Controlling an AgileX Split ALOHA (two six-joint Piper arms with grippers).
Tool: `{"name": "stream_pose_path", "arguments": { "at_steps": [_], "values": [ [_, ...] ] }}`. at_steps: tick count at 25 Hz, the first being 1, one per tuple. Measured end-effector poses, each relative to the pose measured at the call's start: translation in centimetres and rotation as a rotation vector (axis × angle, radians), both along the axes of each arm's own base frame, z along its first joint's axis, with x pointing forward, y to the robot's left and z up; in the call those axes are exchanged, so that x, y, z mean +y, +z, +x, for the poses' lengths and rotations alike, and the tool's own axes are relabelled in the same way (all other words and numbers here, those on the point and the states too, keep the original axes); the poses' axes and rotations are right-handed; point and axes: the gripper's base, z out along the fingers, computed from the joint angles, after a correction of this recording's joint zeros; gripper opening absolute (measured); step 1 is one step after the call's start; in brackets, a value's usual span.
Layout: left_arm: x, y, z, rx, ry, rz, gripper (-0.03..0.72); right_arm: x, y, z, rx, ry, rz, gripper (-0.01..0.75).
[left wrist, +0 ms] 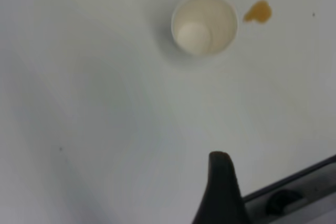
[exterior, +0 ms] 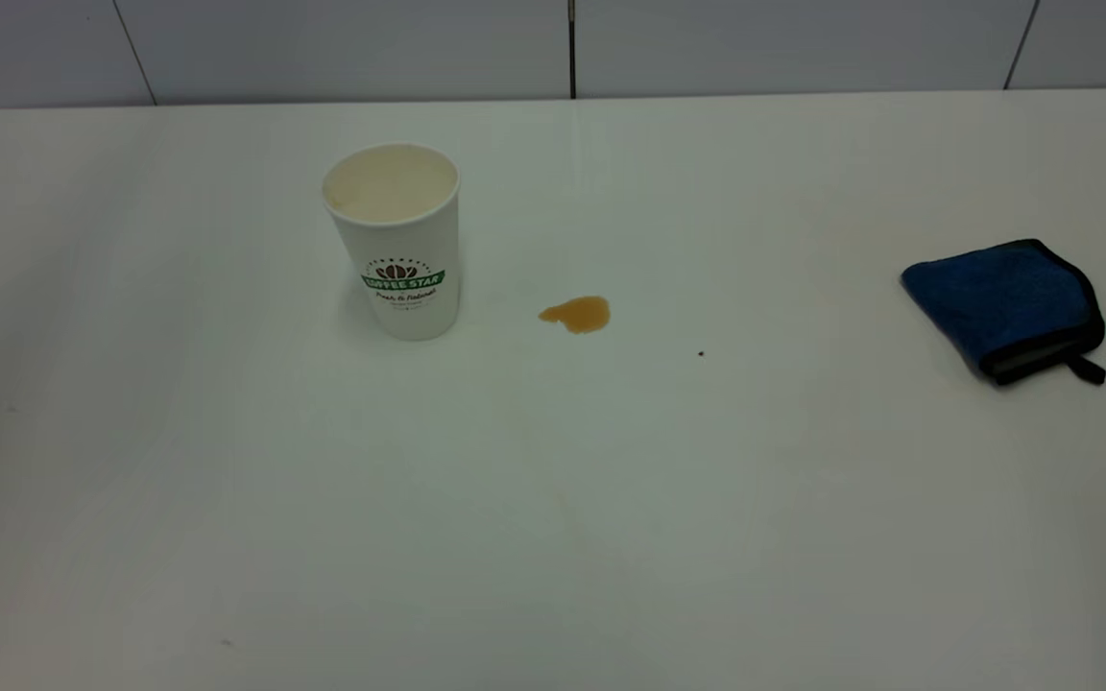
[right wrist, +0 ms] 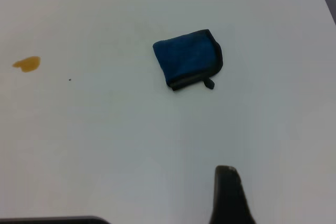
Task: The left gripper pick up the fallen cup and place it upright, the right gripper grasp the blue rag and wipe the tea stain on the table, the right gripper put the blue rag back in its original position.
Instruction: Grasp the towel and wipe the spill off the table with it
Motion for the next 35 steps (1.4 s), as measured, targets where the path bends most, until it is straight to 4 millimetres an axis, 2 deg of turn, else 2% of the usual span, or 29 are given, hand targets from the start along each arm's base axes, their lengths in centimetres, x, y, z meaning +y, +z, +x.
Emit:
{"name": "stream_pose_path", "arguments": {
  "at_steps": [1,7,9,11,14,19,29,35],
  "values": [
    [0.4,-0.5,-1.2,0.021,0.001,0.006,0.583,0.0,0.0,0.0,0.000,0.000,0.000,0.534],
    [2.8,-9.1,-8.9,0.304,0.004,0.097,0.583,0.0,0.0,0.0,0.000,0.000,0.000,0.534],
    [3.5,-11.1,-11.1,0.351,0.006,0.112,0.583,0.0,0.0,0.0,0.000,0.000,0.000,0.534],
    [4.2,-12.6,-13.2,0.372,0.009,0.118,0.583,0.0,0.0,0.0,0.000,0.000,0.000,0.534],
    [5.0,-13.9,-15.9,0.363,0.010,0.117,0.583,0.0,0.0,0.0,0.000,0.000,0.000,0.534],
    [6.4,-14.8,-20.0,0.250,0.012,0.085,0.583,0.0,0.0,0.0,0.000,0.000,0.000,0.534],
    [8.9,-12.2,-26.9,-0.246,0.048,-0.047,0.583,0.0,0.0,0.0,0.000,0.000,0.000,0.534],
    [9.7,-12.2,-30.1,-0.466,0.219,-0.077,0.583,0.0,0.0,0.0,0.000,0.000,0.000,0.534]
  ]
}}
